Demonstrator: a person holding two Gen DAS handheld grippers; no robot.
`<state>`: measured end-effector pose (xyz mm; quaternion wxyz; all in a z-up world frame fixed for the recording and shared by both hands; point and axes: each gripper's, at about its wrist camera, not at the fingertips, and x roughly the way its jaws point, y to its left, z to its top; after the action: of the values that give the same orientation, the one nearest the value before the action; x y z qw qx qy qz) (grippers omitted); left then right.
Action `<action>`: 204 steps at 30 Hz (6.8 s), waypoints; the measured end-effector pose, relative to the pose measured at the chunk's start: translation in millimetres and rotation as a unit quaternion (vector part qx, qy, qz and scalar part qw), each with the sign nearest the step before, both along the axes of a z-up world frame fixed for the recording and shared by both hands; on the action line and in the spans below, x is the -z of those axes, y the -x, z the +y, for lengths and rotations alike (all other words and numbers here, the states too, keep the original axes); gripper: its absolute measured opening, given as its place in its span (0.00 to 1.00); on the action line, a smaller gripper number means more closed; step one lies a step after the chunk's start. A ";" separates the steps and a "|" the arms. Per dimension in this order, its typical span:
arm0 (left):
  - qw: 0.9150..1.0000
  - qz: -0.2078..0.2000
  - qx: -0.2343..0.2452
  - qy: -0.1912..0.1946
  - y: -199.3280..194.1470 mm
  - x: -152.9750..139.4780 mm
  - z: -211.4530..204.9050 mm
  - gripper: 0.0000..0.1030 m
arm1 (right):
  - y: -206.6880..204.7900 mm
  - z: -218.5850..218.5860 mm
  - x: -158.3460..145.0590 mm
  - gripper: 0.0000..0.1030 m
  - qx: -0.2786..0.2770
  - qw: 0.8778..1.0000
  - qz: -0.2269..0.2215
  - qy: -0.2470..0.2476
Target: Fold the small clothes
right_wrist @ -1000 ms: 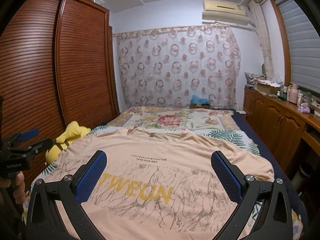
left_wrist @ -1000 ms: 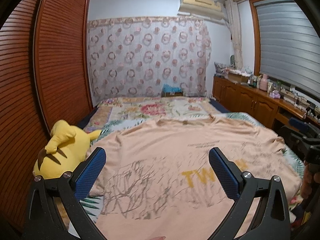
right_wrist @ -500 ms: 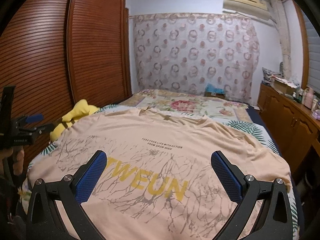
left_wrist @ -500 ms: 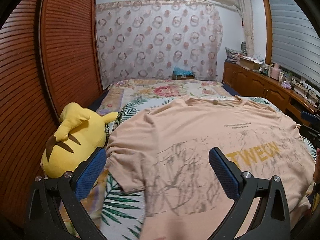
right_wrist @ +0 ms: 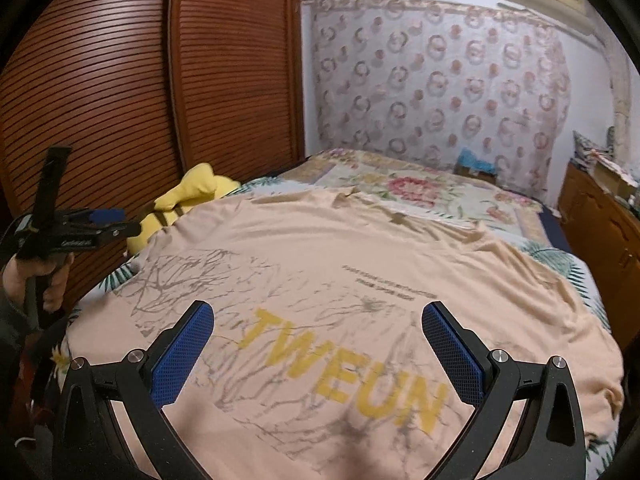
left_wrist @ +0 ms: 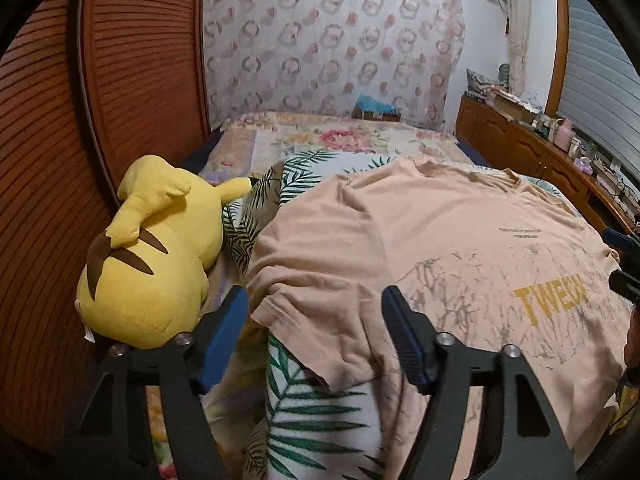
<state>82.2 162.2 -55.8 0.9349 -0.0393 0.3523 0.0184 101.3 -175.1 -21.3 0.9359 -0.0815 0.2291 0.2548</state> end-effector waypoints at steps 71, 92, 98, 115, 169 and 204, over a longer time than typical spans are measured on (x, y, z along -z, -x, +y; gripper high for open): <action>0.998 -0.060 0.025 0.011 -1.4 -34.4 -23.6 0.78 | -41.4 124.3 -14.5 0.61 -0.134 0.989 0.041 0.044; 0.999 -0.030 -0.035 0.013 -12.2 -12.0 14.0 0.78 | -129.1 292.9 54.7 0.09 -0.271 0.949 0.115 0.116; 0.999 -0.029 -0.018 0.017 -22.9 -12.1 4.1 0.78 | -143.0 275.2 45.2 0.05 -0.238 0.965 0.102 0.051; 0.999 0.001 0.044 -0.001 -80.0 0.1 -25.6 0.78 | -167.1 235.3 75.4 0.45 -0.023 0.995 0.098 0.030; 0.999 0.008 0.052 0.008 -148.5 -7.0 -19.5 0.25 | -167.3 129.4 52.7 0.46 0.005 0.991 0.128 0.035; 0.995 -0.039 0.090 0.022 -24.9 -16.7 -96.8 0.78 | -52.7 57.5 35.0 0.47 0.041 0.996 0.072 0.039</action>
<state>107.1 65.4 -39.1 0.9449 -0.0282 0.3175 -0.0751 154.0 -117.6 -56.3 0.9227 -0.0899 0.3088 0.2124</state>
